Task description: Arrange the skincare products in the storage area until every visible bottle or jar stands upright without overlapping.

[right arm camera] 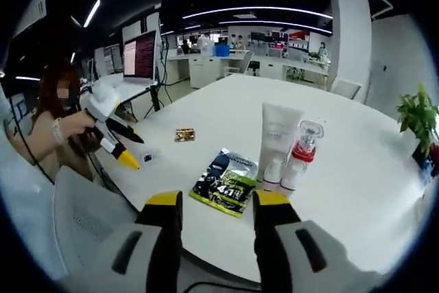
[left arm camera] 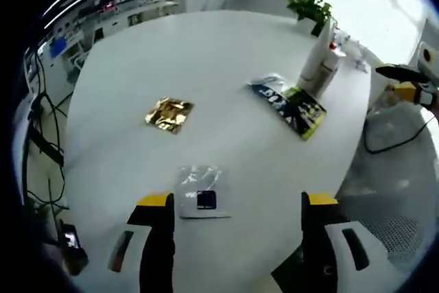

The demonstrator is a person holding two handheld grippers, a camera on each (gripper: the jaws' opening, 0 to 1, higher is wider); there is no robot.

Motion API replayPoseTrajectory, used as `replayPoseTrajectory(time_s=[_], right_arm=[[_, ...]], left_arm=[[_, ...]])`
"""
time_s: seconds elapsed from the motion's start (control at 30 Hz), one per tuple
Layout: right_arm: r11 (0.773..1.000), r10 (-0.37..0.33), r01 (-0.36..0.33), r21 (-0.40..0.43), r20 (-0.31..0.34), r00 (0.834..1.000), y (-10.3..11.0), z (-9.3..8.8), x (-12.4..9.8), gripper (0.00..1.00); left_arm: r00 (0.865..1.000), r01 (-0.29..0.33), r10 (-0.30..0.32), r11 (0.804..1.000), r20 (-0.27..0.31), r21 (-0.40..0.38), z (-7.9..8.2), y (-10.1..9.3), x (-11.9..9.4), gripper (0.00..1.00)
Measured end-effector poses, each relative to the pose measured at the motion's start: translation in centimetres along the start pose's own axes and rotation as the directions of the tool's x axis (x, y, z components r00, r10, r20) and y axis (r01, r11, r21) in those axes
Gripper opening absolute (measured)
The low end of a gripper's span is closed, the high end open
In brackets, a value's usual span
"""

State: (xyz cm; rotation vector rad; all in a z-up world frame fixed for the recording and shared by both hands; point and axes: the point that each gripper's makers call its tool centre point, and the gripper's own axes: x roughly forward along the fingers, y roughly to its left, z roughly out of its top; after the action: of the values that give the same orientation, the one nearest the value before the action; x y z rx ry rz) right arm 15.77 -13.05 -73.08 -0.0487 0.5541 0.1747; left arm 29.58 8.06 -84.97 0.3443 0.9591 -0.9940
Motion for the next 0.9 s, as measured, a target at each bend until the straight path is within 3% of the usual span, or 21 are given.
replayPoseTrajectory(time_s=[0.3, 0.9], right_arm=[[0.999, -0.043, 0.043, 0.023, 0.0, 0.999, -1.0, -0.2, -0.4, 0.39], [0.994, -0.092, 0.09, 0.067, 0.022, 0.996, -2.2, -0.1, -0.7, 0.39]], left_arm=[[0.996, -0.083, 0.083, 0.997, -0.031, 0.001, -0.5, 2.1, 1.1, 0.65], [0.991, -0.118, 0.118, 0.993, -0.059, -0.003, -1.3, 3.4, 1.9, 0.53]])
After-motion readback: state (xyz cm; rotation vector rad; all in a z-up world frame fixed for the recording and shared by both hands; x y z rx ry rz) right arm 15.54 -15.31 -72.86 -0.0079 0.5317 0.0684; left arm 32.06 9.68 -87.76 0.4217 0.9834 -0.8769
